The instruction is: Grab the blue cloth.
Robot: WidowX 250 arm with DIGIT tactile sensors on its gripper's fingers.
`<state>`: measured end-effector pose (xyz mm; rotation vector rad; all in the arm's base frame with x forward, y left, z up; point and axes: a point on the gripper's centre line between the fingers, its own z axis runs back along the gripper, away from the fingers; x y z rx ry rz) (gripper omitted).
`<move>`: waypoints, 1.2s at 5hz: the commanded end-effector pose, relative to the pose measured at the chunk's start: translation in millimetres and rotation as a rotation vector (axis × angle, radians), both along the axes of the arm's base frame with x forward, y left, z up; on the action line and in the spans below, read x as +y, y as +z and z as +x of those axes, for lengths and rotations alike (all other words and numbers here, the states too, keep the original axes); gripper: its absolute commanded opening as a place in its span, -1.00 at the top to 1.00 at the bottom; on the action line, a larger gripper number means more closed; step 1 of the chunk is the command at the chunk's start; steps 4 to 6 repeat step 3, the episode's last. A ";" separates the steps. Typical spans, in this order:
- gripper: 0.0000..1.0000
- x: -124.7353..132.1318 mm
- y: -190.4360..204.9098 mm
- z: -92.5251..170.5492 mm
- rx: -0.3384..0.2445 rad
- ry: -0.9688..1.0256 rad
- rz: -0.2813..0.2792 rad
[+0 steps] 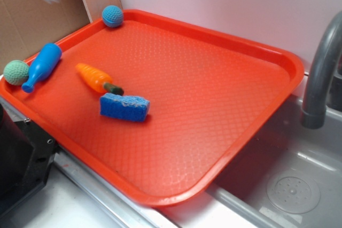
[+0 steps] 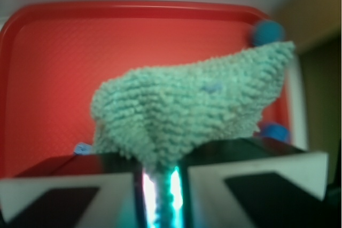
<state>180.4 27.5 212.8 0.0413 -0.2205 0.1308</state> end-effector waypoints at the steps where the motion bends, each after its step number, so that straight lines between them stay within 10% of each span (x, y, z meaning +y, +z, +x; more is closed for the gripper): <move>1: 1.00 -19.8 12.2 -11.0 0.058 0.089 -0.002; 3: 1.00 -29.1 -14.1 16.1 0.161 0.110 0.101; 6: 1.00 -29.1 -14.1 16.1 0.161 0.110 0.101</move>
